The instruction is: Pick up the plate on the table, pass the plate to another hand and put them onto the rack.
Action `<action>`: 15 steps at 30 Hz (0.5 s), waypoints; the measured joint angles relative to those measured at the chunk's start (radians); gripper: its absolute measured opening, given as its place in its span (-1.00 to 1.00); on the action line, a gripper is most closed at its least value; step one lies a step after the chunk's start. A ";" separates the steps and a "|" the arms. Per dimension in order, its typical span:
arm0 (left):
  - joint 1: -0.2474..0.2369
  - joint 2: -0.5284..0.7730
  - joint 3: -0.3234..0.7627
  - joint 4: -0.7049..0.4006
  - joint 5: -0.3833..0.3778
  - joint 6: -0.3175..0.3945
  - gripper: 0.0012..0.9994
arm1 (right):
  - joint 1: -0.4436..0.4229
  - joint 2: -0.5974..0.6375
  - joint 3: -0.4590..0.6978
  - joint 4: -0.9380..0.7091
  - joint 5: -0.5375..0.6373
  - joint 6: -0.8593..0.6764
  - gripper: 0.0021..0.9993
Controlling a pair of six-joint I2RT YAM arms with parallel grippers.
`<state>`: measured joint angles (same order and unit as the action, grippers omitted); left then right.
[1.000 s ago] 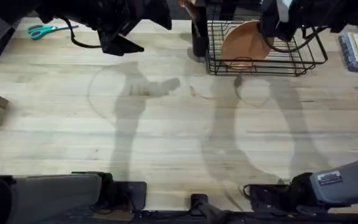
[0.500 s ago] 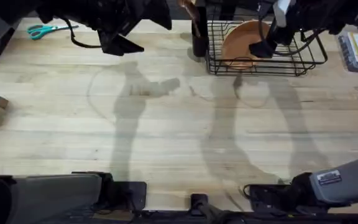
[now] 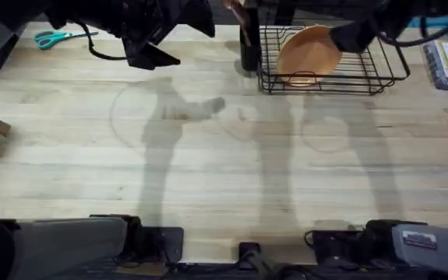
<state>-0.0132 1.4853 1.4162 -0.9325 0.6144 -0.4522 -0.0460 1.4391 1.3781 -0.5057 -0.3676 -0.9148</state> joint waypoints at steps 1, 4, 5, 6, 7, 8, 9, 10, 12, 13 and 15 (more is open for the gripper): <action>0.000 0.000 0.000 0.000 0.000 0.000 0.99 | 0.000 -0.021 0.000 -0.029 0.000 0.019 0.98; 0.000 0.000 0.000 -0.023 0.000 0.000 0.99 | 0.000 -0.112 0.000 -0.159 0.000 0.103 0.99; 0.000 0.000 0.000 -0.029 0.000 0.000 0.99 | 0.000 -0.131 0.000 -0.178 0.000 0.126 0.99; 0.000 0.000 0.000 -0.030 0.000 0.000 0.99 | 0.000 -0.149 0.000 -0.194 0.000 0.153 0.99; 0.000 0.000 0.000 -0.030 0.000 0.000 0.99 | 0.000 -0.166 0.000 -0.207 0.000 0.182 0.99; 0.000 0.000 0.000 -0.030 0.000 0.000 0.99 | 0.000 -0.187 0.000 -0.225 0.000 0.219 0.99; 0.000 0.000 0.000 -0.030 0.000 0.000 0.99 | 0.000 -0.206 0.000 -0.241 0.000 0.250 0.99; 0.000 0.000 0.000 -0.030 0.000 0.000 0.99 | 0.000 -0.222 0.000 -0.256 0.000 0.277 0.99; 0.000 0.000 0.000 -0.030 0.000 0.000 0.99 | 0.000 -0.258 0.000 -0.288 0.000 0.329 0.99; 0.000 0.000 0.000 -0.030 0.000 0.000 0.99 | 0.000 -0.271 0.000 -0.301 0.000 0.348 0.99; 0.000 0.000 0.000 -0.030 0.000 0.000 0.99 | 0.000 -0.298 0.000 -0.332 -0.001 0.388 0.99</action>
<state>-0.0132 1.4855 1.4162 -0.9623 0.6144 -0.4522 -0.0460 1.1412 1.3781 -0.8380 -0.3682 -0.5263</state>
